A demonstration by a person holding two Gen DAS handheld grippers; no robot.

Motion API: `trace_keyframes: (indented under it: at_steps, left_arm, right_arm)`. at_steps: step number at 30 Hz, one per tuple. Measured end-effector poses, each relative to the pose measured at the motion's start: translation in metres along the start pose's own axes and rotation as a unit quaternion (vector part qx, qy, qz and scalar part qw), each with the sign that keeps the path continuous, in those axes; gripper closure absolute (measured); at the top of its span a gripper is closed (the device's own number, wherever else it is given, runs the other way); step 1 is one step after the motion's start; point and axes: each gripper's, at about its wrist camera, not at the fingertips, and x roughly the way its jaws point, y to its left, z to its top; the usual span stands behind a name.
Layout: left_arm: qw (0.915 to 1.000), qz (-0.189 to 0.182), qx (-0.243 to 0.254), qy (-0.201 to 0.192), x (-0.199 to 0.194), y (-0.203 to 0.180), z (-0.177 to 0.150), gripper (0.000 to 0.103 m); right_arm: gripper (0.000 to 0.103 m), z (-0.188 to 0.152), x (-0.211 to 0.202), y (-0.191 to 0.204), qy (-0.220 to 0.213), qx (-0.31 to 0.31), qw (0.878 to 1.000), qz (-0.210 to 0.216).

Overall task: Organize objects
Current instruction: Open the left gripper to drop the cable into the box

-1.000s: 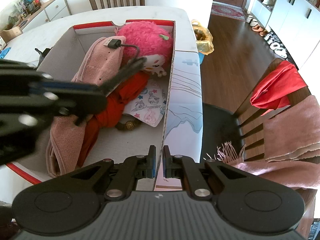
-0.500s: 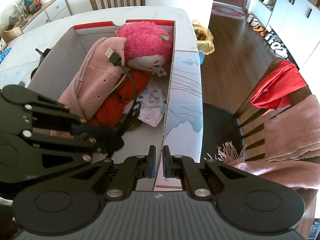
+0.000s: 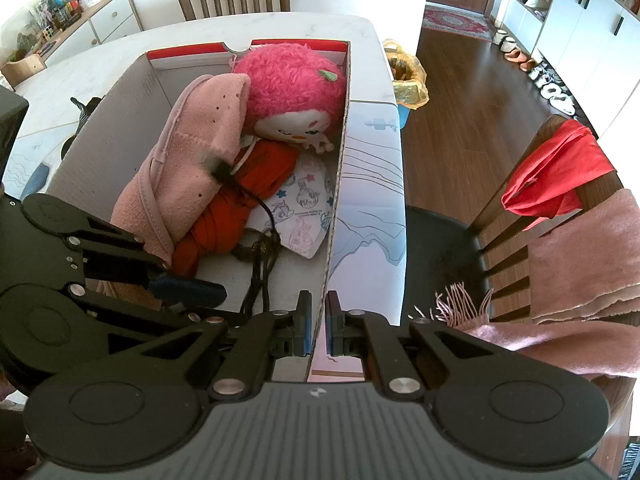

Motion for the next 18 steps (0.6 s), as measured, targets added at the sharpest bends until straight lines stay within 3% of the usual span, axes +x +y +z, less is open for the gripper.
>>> trace_keyframes:
  at_steps: [12, 18]
  left_arm:
    - [0.9984, 0.002, -0.003, -0.057, -0.042, -0.002, 0.001, 0.059]
    - [0.9948, 0.019, -0.018, -0.099, -0.076, 0.006, -0.004, 0.058]
  right_arm:
    - [0.097, 0.000, 0.000, 0.000, 0.000, 0.000, 1.000, 0.000]
    - [0.097, -0.001, 0.000, 0.000, 0.000, 0.000, 1.000, 0.000]
